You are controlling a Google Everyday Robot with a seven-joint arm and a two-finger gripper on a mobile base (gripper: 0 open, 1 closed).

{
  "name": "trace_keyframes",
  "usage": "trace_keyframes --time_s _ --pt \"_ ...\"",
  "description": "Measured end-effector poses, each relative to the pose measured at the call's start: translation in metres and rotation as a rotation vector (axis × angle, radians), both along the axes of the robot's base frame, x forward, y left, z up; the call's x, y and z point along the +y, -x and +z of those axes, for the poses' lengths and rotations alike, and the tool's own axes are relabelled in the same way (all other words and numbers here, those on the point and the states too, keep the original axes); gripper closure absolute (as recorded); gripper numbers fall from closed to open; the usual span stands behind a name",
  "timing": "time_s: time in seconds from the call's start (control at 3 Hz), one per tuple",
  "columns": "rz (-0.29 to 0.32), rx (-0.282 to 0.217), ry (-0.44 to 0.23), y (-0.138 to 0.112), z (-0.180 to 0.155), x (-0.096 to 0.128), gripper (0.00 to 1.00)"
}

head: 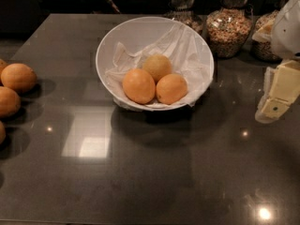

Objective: Pick orange from white bowl

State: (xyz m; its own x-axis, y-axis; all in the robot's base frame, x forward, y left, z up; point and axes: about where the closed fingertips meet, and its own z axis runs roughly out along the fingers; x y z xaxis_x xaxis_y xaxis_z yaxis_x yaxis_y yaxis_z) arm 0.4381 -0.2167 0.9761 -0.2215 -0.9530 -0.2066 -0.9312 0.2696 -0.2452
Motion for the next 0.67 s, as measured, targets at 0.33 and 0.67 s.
trace_keyframes --time_s 0.33,0.67 --pt "0.0 0.0 0.0 0.0 0.0 0.0 0.0" --pt "-0.011 -0.013 -0.042 -0.011 -0.007 0.015 0.0"
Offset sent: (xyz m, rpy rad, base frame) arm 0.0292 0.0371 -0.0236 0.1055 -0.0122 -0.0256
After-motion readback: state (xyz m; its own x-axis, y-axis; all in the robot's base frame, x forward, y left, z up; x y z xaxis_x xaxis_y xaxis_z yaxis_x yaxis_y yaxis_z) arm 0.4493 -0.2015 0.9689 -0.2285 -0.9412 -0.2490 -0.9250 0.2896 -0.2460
